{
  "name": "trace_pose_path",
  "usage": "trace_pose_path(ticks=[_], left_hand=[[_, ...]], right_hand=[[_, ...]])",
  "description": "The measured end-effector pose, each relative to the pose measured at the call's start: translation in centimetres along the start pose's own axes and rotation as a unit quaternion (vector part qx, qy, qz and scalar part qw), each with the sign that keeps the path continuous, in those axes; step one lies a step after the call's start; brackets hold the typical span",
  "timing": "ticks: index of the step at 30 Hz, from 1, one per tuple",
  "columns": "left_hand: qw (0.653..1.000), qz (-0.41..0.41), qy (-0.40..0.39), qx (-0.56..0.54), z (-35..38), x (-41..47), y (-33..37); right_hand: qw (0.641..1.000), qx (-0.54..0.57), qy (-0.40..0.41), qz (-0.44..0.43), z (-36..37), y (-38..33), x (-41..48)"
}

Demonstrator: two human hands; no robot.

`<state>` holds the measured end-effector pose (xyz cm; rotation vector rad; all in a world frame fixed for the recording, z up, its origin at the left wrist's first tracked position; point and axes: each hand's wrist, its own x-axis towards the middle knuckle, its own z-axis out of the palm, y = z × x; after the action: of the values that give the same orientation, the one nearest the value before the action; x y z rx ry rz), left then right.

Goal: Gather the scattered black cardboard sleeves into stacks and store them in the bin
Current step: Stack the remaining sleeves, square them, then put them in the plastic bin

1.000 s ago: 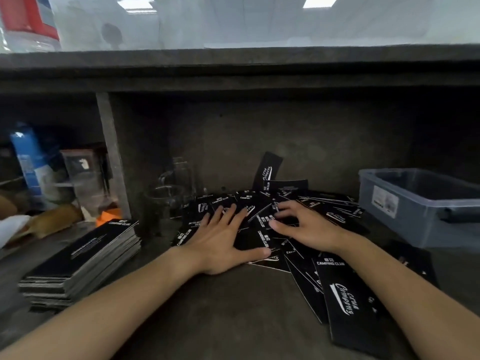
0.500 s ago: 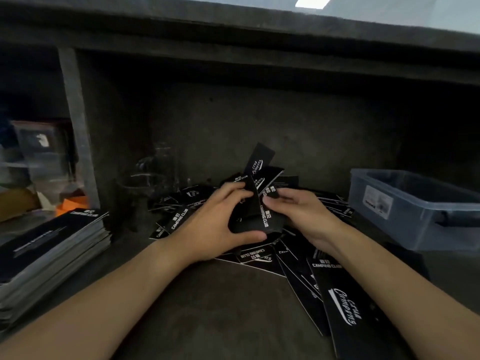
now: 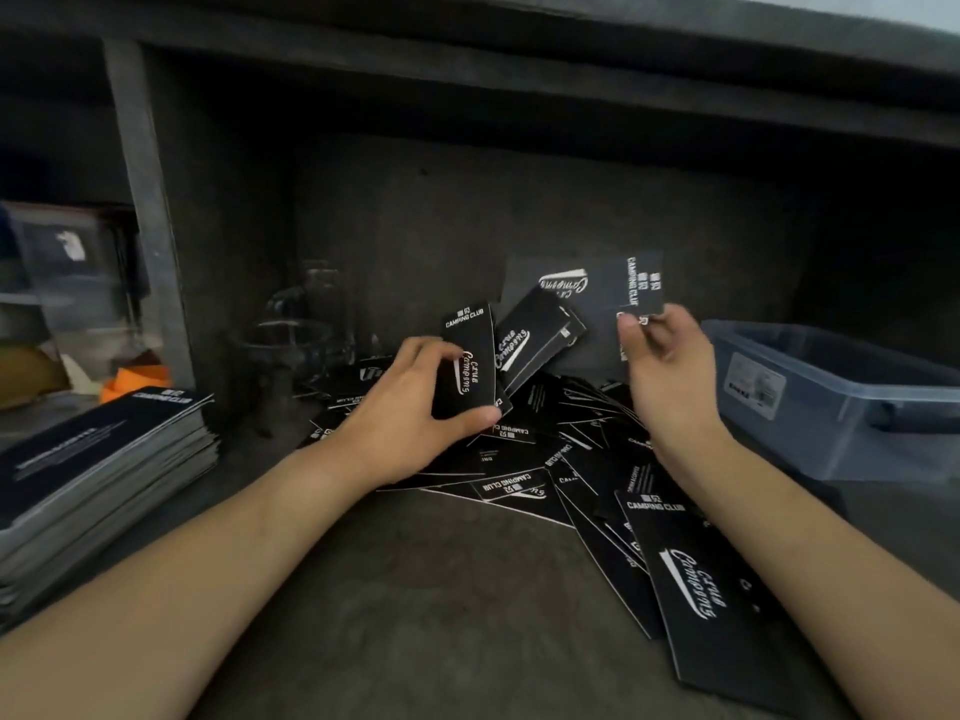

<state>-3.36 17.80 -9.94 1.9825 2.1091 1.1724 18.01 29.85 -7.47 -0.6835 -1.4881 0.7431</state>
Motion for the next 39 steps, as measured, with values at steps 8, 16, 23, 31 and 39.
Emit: trace_pose_path(ticks=[8, 16, 23, 31, 39], left_hand=[[0.999, -0.025, 0.043, -0.012, 0.1, 0.4, 0.6], [0.949, -0.079, 0.087, -0.292, 0.1, 0.8, 1.2], [0.948, -0.113, 0.096, -0.282, -0.3, 0.5, 1.7], [0.969, -0.118, 0.091, -0.199, 0.4, 0.9, 1.1], [0.975, -0.107, 0.049, -0.187, 0.6, 0.4, 0.9]], right_hand=[[0.989, 0.042, 0.131, -0.051, -0.6, -0.8, 0.2], [0.974, 0.065, -0.214, 0.047, 2.5, 0.9, -1.5], [0.962, -0.042, -0.267, 0.050, 1.8, 1.8, -1.5], [0.932, -0.162, -0.324, -0.026, 1.5, 1.4, -1.7], [0.915, -0.171, -0.363, -0.037, 1.4, 1.2, -1.8]])
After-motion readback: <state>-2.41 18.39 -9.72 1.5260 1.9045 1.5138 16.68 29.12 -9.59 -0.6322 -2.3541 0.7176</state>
